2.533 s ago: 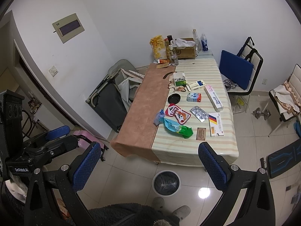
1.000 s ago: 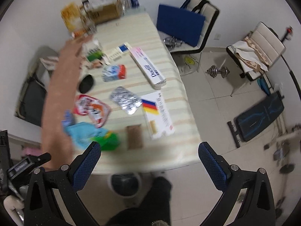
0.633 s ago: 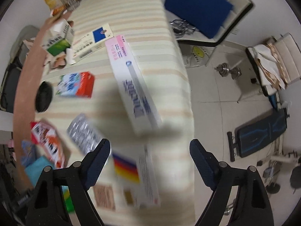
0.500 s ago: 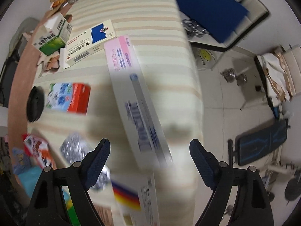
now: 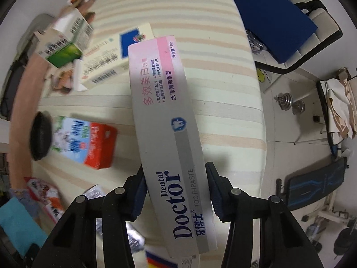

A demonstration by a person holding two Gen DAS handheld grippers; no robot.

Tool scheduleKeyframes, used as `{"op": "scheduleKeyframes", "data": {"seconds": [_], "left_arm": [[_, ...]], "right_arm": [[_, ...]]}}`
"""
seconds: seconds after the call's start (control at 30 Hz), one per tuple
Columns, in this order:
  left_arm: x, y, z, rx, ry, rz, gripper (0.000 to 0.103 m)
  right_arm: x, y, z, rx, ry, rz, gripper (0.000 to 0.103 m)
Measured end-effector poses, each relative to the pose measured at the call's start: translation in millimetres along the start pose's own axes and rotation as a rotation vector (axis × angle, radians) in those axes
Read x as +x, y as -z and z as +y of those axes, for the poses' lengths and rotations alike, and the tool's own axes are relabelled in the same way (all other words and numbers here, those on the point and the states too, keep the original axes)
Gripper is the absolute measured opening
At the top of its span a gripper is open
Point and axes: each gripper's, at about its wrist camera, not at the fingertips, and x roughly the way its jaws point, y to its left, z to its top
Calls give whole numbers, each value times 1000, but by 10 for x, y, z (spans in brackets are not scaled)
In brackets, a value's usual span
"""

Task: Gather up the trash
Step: 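Carry the rice bag and toothpaste box with both tools over the trash bin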

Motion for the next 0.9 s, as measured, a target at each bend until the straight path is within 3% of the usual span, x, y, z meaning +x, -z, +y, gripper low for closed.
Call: {"op": "scheduleKeyframes", "data": {"seconds": [0.17, 0.37, 0.63, 0.77, 0.9], "left_arm": [[-312, 3, -155, 65, 3, -80, 24], [-697, 144, -129, 131, 41, -169, 24], [-1032, 629, 292, 262, 106, -236, 24], [-1039, 1002, 669, 331, 151, -238, 24], [-890, 1343, 1111, 372, 184, -174, 24]], "right_arm": [[-444, 249, -12, 29, -76, -63, 51], [-1106, 849, 94, 64, -152, -139, 51], [-1887, 2190, 593, 89, -208, -216, 51], [-2027, 2964, 922, 128, -203, -227, 51], [-1948, 3700, 1247, 197, -211, -197, 51]]}}
